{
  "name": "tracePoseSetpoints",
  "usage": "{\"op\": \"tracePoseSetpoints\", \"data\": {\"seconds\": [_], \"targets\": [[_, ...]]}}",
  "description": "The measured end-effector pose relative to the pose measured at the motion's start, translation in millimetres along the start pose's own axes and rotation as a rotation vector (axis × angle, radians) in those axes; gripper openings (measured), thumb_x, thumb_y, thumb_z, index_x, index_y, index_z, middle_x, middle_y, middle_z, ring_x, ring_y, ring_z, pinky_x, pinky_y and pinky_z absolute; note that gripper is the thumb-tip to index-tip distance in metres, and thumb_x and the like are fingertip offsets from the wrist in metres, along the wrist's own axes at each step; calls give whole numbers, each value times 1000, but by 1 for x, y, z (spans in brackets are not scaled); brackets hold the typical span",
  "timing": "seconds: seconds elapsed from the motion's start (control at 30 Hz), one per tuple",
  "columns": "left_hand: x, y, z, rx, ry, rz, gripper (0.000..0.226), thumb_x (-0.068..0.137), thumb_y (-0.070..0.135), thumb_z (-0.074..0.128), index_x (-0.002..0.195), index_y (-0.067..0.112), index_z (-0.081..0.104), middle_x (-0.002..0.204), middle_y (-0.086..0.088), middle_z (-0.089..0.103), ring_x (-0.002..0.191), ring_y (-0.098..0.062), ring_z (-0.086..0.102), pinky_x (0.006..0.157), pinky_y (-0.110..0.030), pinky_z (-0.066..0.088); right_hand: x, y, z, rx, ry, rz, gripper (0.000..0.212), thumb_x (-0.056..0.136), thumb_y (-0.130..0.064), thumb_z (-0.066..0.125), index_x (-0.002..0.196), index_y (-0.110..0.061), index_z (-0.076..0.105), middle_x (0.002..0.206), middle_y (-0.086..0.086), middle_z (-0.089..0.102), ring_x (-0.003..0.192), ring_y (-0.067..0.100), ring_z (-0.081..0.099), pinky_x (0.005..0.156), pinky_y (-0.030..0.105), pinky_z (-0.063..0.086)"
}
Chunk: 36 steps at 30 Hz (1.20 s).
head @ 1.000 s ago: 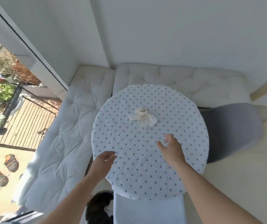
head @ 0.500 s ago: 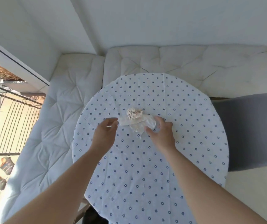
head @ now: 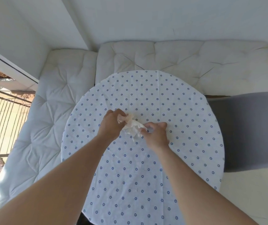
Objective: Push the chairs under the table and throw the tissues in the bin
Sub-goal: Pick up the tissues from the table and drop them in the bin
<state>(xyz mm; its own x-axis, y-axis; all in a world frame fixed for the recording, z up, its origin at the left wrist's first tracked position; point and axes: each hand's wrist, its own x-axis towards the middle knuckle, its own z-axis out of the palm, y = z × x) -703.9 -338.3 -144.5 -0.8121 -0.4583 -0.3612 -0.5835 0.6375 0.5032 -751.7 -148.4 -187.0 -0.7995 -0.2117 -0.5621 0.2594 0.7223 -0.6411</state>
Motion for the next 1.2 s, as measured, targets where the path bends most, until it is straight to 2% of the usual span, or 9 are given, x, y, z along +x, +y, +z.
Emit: {"op": "tracePoseSetpoints", "data": {"seconds": [0.07, 0.13, 0.27, 0.37, 0.53, 0.7, 0.9, 1.03, 1.2], "targets": [[-8, -4, -2, -97, 50, -82, 26, 90, 29, 80, 112, 26, 66, 111, -4, 65, 98, -26, 65, 55, -22, 40, 1, 1, -3, 81, -28, -28, 11, 86, -51, 76, 79, -47, 69, 114, -12, 36, 95, 14, 69, 97, 54, 54], [-22, -8, -6, -196, 73, -155, 29, 89, 34, 81, 111, 26, 64, 111, 0, 68, 93, -25, 69, 43, -20, 41, -1, 2, -10, 125, -58, -52, 5, 88, -48, 76, 87, -44, 73, 118, -10, 38, 96, 13, 67, 94, 48, 58], [-61, -17, -22, -317, 105, -227, 33, 89, 44, 80, 111, 27, 63, 110, 5, 70, 84, -20, 72, 48, -26, 45, -11, 5, -21, 125, -73, -109, 16, 95, -33, 74, 108, -25, 78, 131, 1, 47, 91, 5, 61, 65, 14, 51], [-94, -27, -38, -366, 114, -253, 37, 85, 52, 81, 109, 31, 63, 106, 11, 70, 84, -13, 70, 54, -31, 50, -31, 6, -21, 71, -88, -127, 14, 96, -35, 71, 106, -26, 76, 121, 2, 64, 84, 8, 62, 61, 22, 42], [-150, -48, -61, -402, 132, -296, 40, 80, 63, 81, 102, 35, 62, 101, 12, 73, 83, -8, 73, 60, -36, 58, -87, 11, -19, 0, -67, -116, 11, 100, -34, 65, 101, -26, 73, 103, -2, 73, 62, 7, 51, 53, 25, 35], [-205, -83, -79, -402, 156, -335, 41, 81, 61, 79, 105, 31, 63, 103, 8, 75, 81, -10, 74, 52, -25, 49, -146, 1, -7, 3, -49, -136, 11, 102, -31, 65, 103, -22, 71, 99, -8, 71, 71, 13, 63, 58, 30, 46], [-270, -139, -89, -424, 177, -362, 37, 85, 54, 80, 106, 28, 64, 104, 6, 77, 87, -10, 74, 68, -32, 54, -210, -13, 25, -29, -62, -168, 15, 102, -29, 63, 100, -16, 70, 93, -7, 72, 90, 29, 72, 64, 34, 51], [-318, -181, -88, -458, 180, -398, 28, 89, 45, 79, 105, 28, 64, 97, 11, 76, 81, -12, 75, 74, -44, 62, -254, -12, 61, -81, -81, -181, 20, 100, -29, 62, 93, -11, 69, 88, 12, 72, 68, 25, 61, 58, 31, 42], [-381, -243, -81, -498, 156, -442, 33, 83, 55, 81, 103, 35, 66, 99, 5, 78, 84, -13, 76, 75, -40, 63, -315, -3, 118, -116, -164, -164, 18, 99, -31, 62, 86, -19, 66, 78, -3, 68, 66, 16, 58, 60, 31, 43]]}}
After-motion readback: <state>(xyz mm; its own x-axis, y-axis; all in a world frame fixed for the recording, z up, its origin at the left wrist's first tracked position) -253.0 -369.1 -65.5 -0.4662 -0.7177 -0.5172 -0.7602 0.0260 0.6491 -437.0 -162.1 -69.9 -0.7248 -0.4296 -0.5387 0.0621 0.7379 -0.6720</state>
